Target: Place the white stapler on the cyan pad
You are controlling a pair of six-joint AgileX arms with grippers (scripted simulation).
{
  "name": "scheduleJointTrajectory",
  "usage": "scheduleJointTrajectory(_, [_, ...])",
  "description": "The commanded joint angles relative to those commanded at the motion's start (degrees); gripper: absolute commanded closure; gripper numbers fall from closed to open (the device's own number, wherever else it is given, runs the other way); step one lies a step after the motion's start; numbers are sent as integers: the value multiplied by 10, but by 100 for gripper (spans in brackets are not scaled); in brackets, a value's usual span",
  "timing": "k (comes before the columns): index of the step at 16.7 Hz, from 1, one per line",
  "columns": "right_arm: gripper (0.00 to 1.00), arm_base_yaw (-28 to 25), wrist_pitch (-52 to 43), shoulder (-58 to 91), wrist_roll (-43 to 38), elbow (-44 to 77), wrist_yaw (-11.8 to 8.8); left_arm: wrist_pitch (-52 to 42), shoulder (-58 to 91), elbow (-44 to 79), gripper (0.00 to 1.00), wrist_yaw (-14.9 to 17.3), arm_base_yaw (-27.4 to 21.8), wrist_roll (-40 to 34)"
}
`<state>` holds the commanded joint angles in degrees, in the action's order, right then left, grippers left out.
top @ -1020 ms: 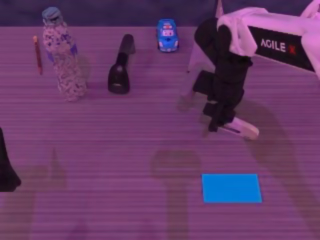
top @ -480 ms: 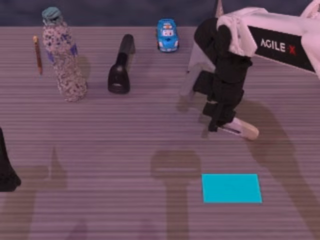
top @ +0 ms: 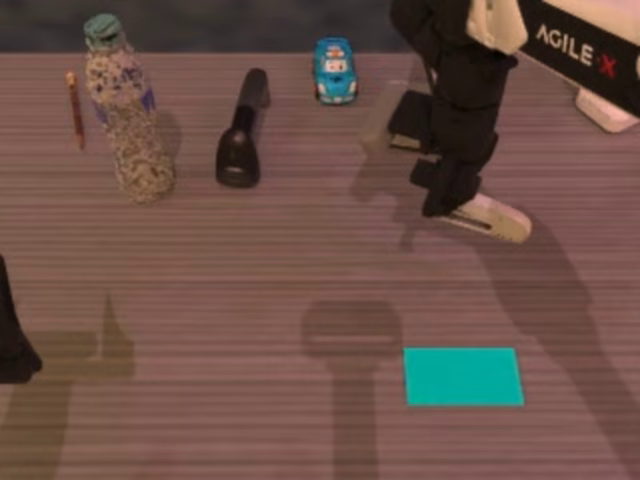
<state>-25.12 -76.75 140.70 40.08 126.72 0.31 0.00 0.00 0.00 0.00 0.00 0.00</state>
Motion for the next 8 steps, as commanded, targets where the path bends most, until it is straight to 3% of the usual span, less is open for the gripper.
scheduleJointTrajectory(3, [100, -2, -50, -9, 1, 47, 0, 0, 0, 0, 0, 0, 0, 0])
scheduleJointTrajectory(8, [100, 1, -53, -9, 0, 51, 0, 0, 0, 0, 0, 0, 0, 0])
